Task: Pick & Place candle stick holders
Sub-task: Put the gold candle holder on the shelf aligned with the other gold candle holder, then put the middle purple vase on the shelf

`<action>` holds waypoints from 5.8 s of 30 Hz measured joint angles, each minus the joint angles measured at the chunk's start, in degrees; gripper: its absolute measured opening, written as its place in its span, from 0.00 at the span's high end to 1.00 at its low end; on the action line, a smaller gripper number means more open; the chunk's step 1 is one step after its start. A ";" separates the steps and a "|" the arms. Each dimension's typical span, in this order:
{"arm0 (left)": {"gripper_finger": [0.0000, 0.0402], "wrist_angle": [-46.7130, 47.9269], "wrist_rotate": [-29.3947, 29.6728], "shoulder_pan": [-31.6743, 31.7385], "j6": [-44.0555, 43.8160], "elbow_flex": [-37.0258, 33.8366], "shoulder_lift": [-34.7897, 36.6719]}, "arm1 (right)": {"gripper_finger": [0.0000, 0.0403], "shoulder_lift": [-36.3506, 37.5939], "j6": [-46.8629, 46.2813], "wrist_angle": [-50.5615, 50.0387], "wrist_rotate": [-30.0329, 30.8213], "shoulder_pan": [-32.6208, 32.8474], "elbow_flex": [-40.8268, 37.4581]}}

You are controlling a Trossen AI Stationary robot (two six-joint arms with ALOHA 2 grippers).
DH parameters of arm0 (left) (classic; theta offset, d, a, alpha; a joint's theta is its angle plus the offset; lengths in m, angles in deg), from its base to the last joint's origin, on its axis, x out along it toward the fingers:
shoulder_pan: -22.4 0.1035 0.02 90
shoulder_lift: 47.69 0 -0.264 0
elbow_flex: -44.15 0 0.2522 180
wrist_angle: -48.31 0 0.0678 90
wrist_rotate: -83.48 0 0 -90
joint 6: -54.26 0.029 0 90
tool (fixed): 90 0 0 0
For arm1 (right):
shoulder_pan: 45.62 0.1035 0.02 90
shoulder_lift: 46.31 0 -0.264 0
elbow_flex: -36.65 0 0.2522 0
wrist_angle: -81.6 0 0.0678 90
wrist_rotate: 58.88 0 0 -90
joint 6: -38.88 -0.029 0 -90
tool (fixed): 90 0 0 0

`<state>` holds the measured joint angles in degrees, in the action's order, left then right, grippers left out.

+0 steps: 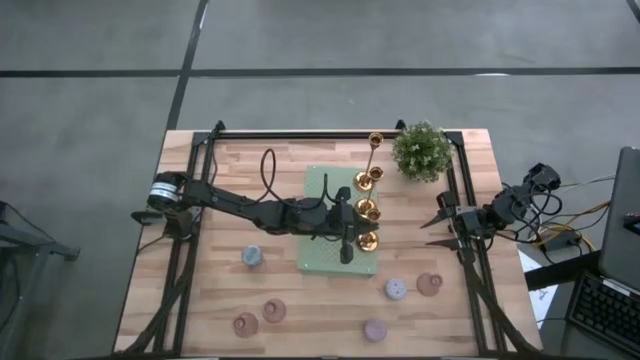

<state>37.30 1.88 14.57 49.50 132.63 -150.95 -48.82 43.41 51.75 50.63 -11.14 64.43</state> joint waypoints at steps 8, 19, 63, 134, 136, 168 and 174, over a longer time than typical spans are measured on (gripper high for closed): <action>0.87 -0.57 -0.04 0.00 0.32 -0.01 0.00 | 0.52 0.00 0.00 0.00 0.01 0.00 0.00; 0.74 -0.60 -0.52 -0.12 0.44 -0.02 0.00 | 0.52 0.00 0.00 0.01 0.01 -0.01 0.00; 0.47 36.29 4.09 -7.06 -3.58 -0.96 14.57 | 0.52 -0.02 0.00 0.00 0.00 0.00 0.00; 0.49 62.73 -3.78 -35.08 -52.34 -3.72 6.54 | 0.52 -0.22 0.00 0.00 0.02 -0.02 0.00; 0.49 62.73 -3.24 -34.97 -51.90 -3.69 6.47 | 0.52 -0.22 0.00 0.00 0.01 0.00 0.00; 0.93 64.24 1.36 -34.23 -47.41 -1.98 6.88 | 0.52 -0.22 0.00 0.01 0.01 -0.02 0.00; 0.95 66.33 -0.71 -34.25 -45.17 3.51 6.86 | 0.52 -0.22 0.00 0.00 0.02 0.00 0.00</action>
<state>103.63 1.17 -19.68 4.33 136.14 -144.09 -49.04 43.41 51.75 50.65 -11.14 64.43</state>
